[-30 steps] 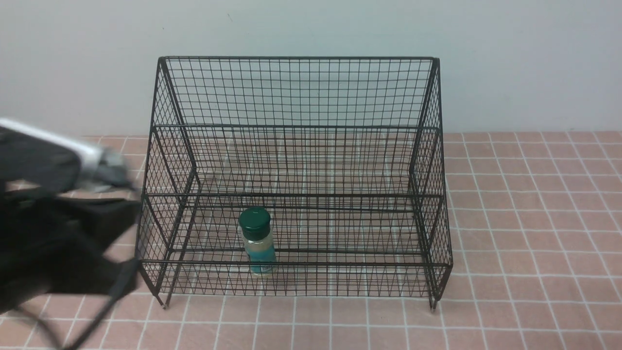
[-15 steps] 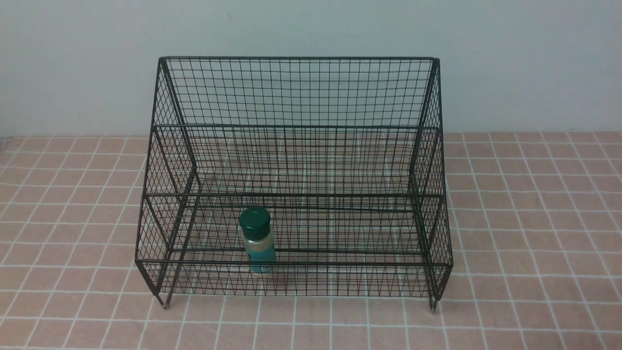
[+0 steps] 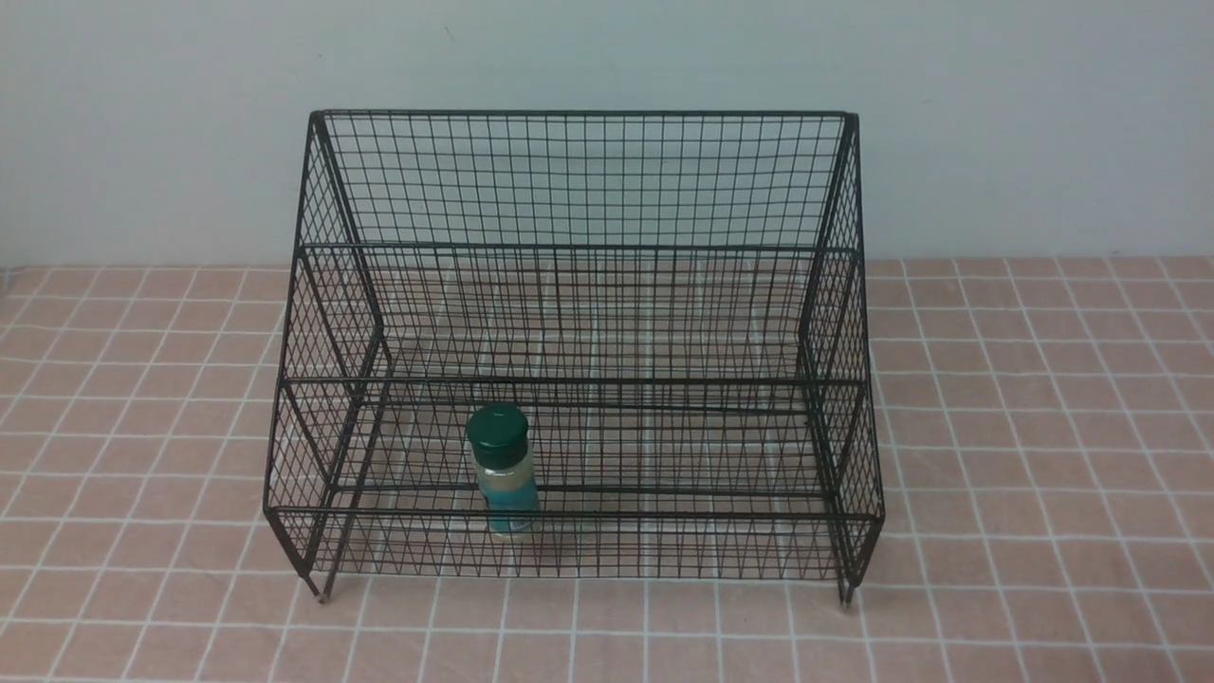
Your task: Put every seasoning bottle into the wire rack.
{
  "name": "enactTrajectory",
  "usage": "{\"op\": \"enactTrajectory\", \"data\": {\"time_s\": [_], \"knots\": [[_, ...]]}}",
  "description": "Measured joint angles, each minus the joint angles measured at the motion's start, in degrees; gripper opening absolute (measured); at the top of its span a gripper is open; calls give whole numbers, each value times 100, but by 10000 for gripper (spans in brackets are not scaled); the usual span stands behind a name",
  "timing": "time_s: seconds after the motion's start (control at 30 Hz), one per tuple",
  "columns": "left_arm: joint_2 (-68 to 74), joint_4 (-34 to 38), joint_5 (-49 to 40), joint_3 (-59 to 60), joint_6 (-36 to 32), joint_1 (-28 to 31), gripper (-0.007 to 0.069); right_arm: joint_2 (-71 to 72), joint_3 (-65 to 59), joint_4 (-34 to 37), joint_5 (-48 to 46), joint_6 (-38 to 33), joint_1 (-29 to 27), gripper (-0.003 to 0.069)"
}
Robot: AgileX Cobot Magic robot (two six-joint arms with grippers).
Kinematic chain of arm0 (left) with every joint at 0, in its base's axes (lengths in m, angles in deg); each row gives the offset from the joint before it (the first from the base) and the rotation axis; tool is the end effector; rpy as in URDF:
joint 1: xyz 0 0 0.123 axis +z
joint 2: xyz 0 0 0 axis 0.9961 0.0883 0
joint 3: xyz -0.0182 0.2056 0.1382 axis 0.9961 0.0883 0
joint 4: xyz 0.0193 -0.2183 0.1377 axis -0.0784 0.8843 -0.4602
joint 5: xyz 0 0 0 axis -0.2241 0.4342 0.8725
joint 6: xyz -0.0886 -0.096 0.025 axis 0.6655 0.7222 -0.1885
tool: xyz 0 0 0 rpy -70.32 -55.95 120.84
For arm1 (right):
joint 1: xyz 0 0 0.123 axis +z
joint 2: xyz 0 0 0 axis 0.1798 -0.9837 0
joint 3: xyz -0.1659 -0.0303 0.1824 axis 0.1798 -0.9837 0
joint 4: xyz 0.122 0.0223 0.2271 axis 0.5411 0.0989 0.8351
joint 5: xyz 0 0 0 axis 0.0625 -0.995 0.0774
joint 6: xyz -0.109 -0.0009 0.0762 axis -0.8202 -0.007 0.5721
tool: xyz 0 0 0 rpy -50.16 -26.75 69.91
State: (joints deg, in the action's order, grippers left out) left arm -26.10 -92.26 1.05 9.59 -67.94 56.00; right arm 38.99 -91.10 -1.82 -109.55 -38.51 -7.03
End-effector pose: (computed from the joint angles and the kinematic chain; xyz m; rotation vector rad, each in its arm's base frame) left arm 0.0595 -0.0082 0.3459 0.1683 1.6085 -0.3679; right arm 0.1369 -0.0004 0.1621 0.0474 1.8602 0.0248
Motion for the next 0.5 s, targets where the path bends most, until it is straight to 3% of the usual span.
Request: {"op": "enactTrajectory", "data": {"time_s": [0.23,0.5], "knots": [[0,173,564,613,-163,209,-7,0,0,0,0,0,0,-15],[5,1733,1642,2002,-2077,1665,-7,0,0,0,0,0,0,-15]]}}
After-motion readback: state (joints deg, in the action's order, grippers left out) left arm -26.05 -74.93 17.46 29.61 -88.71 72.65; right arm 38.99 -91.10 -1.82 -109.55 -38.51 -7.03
